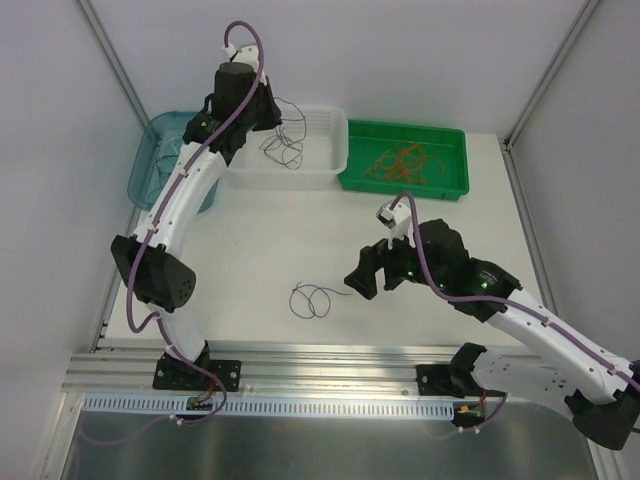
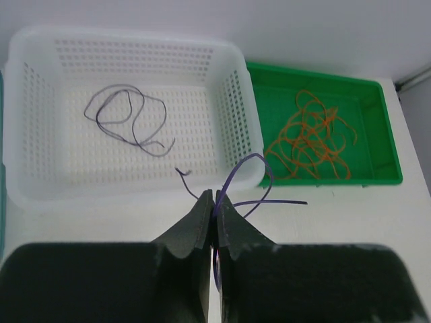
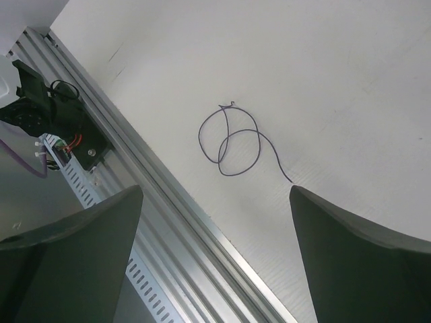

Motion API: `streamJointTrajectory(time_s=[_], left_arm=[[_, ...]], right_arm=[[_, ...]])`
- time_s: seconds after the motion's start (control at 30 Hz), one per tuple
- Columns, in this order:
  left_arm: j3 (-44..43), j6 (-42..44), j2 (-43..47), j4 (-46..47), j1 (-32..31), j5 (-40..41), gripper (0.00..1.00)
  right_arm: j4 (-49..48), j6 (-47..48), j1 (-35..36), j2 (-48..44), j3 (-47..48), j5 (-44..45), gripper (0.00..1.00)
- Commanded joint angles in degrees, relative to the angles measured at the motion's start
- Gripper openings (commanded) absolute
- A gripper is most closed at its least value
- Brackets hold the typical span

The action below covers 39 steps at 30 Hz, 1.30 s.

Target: Untangle the cables

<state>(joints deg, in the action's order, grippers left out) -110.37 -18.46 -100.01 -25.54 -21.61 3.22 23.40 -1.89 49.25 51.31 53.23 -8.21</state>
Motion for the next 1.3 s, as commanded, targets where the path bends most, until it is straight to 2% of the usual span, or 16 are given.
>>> streamJointTrajectory(time_s=[0.0, 0.13, 0.2, 0.23, 0.27, 0.37, 0.4, 0.5, 0.57, 0.7, 0.8, 0.87, 1.0, 1.1, 1.23, 1.27], left_arm=[[-7.5, 1.9, -5.9, 1.5, 2.5, -1.2, 0.02], [-15.2, 1.6, -14.2, 1.5, 5.2, -1.9, 0.02], [-16.7, 0.7, -18.3, 1.7, 6.1, -1.6, 0.15], [-17.3, 0.1, -19.3, 1.6, 7.0, -1.8, 0.23], [-17.3, -0.8, -20.5, 1.7, 7.4, -2.7, 0.39], [-15.5, -0.7, -19.8, 1.7, 7.7, -3.1, 0.62], [-13.6, -0.1, -19.2, 1.7, 7.8, -4.6, 0.8], [-7.9, 1.1, -15.4, 1.7, 7.7, -5.3, 0.98], [-3.6, 1.4, -10.5, 1.7, 7.5, -5.9, 0.99], [12.0, 2.4, -0.3, 1.6, 6.1, -7.7, 0.99], [23.7, 3.2, 8.9, 1.4, 2.3, -8.2, 0.99], [30.0, 0.8, 16.2, 1.1, -0.2, -8.0, 0.97], [47.0, -7.1, 25.9, 0.9, -11.7, -4.9, 0.96], [55.5, -14.0, 30.7, 0.7, -17.8, 0.1, 0.95], [60.4, -23.6, 32.7, -0.2, -28.3, 7.0, 0.92], [60.4, -24.5, 32.1, -0.6, -30.2, 11.1, 0.91]], right_arm=[[-1.2, 0.0, 0.2, 0.3, -0.6, -0.1, 0.95], [0.8, 0.0, 0.2, 1.0, -0.3, 0.4, 0.95], [1.4, 0.1, 0.2, 1.0, -0.4, 0.8, 0.95], [1.9, 0.1, 0.2, 0.9, -0.6, 1.2, 0.95], [2.3, 0.2, 0.2, 1.0, -0.8, 1.4, 0.95], [2.6, 0.0, 0.2, 0.6, -0.9, 1.8, 0.95], [2.6, -0.2, 0.2, 0.5, -1.1, 1.8, 0.95], [2.6, -0.7, 0.2, 0.2, -1.2, 1.8, 0.95], [2.7, -1.4, 0.2, -0.1, -1.4, 2.1, 0.95], [3.5, -3.1, 0.3, -0.8, -2.1, 3.7, 0.95], [4.3, -4.2, 0.2, -1.6, -3.2, 4.9, 0.94], [4.7, -5.1, 0.2, -2.2, -3.8, 6.4, 0.94], [6.9, -6.3, 0.2, -3.0, -4.8, 10.3, 0.95], [9.0, -6.7, 0.2, -3.0, -4.5, 13.2, 0.95], [10.3, -6.9, 0.3, -3.8, -4.2, 14.9, 0.95], [10.3, -6.9, 0.2, -4.0, -4.4, 14.7, 0.94]])
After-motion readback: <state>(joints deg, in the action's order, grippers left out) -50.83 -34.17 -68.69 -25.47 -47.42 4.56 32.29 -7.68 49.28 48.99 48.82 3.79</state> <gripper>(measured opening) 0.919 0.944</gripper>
